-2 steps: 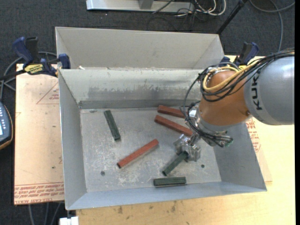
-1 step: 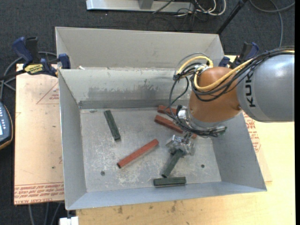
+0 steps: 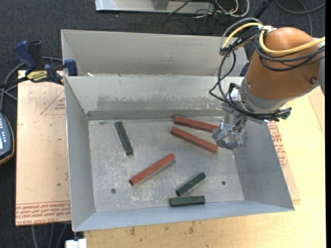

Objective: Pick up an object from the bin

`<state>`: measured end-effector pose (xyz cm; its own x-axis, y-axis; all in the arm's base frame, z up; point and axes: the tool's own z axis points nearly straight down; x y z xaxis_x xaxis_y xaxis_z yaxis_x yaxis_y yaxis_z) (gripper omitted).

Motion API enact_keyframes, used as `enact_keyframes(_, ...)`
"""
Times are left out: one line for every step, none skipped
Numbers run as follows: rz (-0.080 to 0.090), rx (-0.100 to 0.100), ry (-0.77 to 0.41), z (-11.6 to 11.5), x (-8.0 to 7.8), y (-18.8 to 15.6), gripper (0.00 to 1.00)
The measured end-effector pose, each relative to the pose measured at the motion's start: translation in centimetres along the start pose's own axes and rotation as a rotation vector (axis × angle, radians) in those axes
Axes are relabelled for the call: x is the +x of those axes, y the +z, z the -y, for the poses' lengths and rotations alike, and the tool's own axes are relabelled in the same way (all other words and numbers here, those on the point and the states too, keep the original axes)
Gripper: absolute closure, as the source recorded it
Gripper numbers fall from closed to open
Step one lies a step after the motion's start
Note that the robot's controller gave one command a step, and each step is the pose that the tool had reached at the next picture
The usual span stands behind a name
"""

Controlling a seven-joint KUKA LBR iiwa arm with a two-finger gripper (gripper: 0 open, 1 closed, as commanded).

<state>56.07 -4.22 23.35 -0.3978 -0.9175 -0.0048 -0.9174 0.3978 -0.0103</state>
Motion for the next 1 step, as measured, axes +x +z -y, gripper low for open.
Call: enact_keyframes(0.000,-0.007,-0.058,-1.18,-3.03,-2.42,1.00)
